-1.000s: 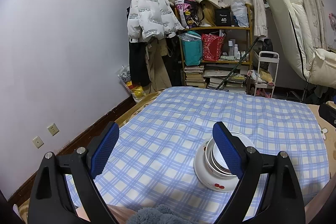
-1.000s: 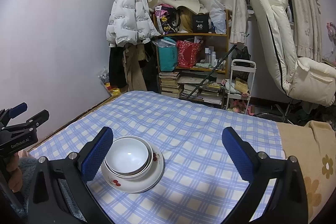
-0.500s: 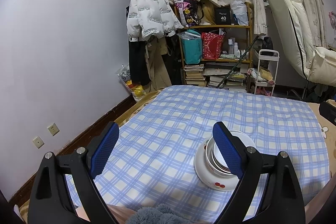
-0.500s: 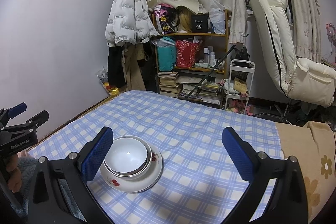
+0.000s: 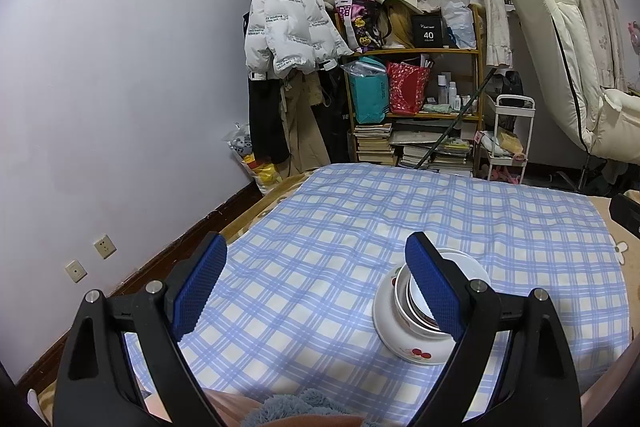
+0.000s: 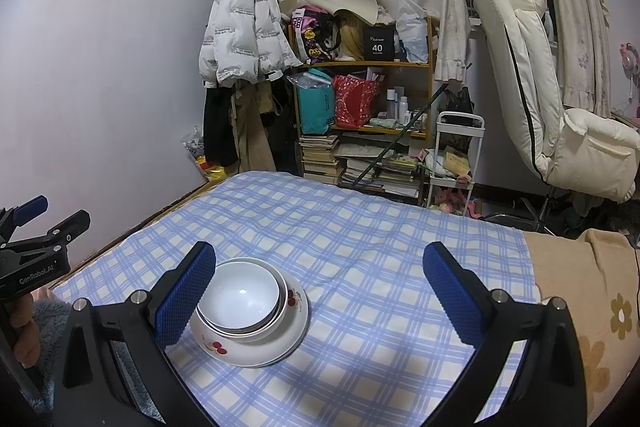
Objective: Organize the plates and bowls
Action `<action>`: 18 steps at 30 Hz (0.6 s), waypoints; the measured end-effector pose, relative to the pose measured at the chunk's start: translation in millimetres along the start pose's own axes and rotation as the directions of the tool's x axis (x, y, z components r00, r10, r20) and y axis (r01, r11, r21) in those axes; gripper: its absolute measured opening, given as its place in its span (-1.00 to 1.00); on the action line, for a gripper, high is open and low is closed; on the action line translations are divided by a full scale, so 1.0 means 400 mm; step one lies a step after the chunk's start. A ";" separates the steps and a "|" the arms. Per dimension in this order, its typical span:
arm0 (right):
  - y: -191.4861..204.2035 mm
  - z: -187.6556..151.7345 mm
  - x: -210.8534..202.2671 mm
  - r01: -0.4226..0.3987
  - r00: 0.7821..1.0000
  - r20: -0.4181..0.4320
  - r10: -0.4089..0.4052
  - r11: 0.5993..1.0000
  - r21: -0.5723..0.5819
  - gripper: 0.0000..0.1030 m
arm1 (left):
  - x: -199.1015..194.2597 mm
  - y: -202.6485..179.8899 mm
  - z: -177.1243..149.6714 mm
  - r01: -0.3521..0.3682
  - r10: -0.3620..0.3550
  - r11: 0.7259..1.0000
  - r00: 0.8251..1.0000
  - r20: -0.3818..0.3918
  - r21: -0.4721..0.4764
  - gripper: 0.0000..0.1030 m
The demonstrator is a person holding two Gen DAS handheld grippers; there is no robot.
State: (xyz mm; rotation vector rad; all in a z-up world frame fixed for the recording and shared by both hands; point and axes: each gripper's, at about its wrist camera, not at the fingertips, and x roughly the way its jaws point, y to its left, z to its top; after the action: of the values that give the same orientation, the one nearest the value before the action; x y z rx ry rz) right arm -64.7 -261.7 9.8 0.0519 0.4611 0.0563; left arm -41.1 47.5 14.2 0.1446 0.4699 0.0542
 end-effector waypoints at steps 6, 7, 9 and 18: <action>-0.001 0.001 -0.001 0.001 1.000 0.002 -0.001 1.000 -0.001 1.00 | 0.000 0.003 -0.001 -0.003 0.003 1.000 1.000 -0.002 0.003 0.74; -0.001 0.001 0.000 -0.001 1.000 0.001 0.001 1.000 0.000 1.00 | 0.000 0.002 -0.001 -0.002 0.002 1.000 1.000 -0.002 0.002 0.74; -0.001 0.002 -0.001 0.000 1.000 0.000 0.000 1.000 -0.002 1.00 | 0.000 0.002 -0.001 -0.001 0.001 1.000 1.000 -0.002 0.002 0.74; -0.002 0.002 -0.001 -0.001 1.000 0.000 0.001 1.000 -0.003 1.00 | 0.001 0.002 -0.001 0.001 -0.001 1.000 1.000 -0.004 0.005 0.74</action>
State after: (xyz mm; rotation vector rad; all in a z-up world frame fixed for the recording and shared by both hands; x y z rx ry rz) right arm -64.5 -262.3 10.5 0.0493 0.4613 0.0576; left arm -41.1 48.5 13.7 0.1491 0.4738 0.0523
